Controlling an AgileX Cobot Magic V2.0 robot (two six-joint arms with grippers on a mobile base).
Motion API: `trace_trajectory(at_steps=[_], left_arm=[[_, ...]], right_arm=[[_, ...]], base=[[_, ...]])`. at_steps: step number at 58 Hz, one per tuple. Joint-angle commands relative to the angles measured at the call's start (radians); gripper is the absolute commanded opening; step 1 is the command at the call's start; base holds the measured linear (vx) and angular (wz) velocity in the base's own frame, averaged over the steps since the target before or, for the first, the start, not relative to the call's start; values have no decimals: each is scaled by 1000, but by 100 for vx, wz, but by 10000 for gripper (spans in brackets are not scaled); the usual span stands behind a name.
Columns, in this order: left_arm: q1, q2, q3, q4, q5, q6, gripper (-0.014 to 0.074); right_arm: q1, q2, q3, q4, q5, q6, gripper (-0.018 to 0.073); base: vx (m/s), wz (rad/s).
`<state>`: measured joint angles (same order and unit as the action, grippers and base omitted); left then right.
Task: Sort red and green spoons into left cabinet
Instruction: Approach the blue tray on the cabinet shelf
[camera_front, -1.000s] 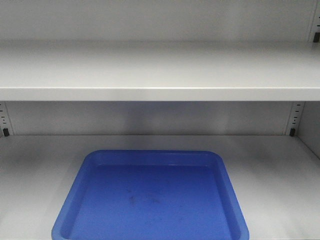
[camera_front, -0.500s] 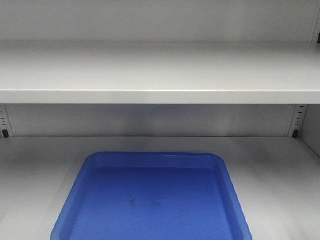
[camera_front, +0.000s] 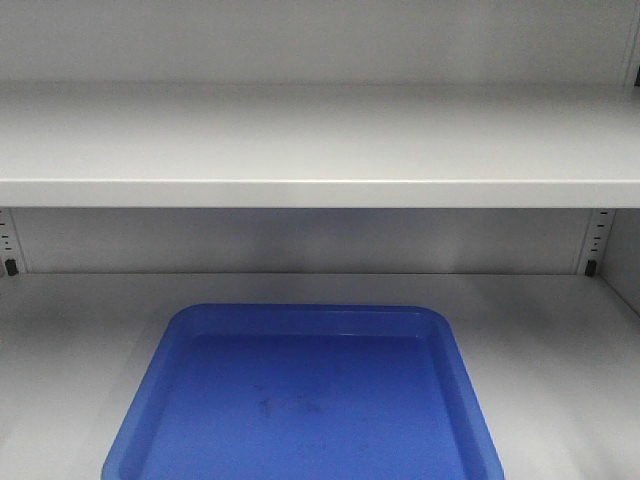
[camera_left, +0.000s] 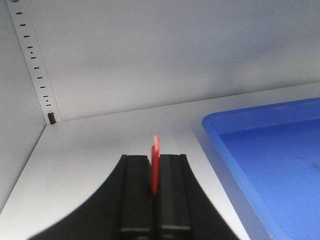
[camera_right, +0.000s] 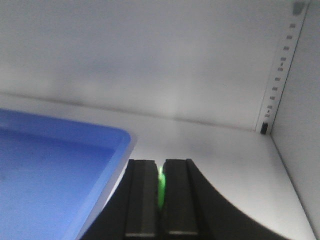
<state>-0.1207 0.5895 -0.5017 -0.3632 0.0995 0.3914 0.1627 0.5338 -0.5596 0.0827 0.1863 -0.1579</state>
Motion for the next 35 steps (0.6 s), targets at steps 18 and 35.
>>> trace_trajectory(at_steps=[18,35], left_arm=[[-8,-1,-24,-7,-79,-5,-3],[-10,38,-26,-71,-99,-5,-3]], right_arm=[[-5,3,-31,4,-87,2,-4],[-5,95,-31,112,-65,-4,-3]], base=[[0,0],[0,0]])
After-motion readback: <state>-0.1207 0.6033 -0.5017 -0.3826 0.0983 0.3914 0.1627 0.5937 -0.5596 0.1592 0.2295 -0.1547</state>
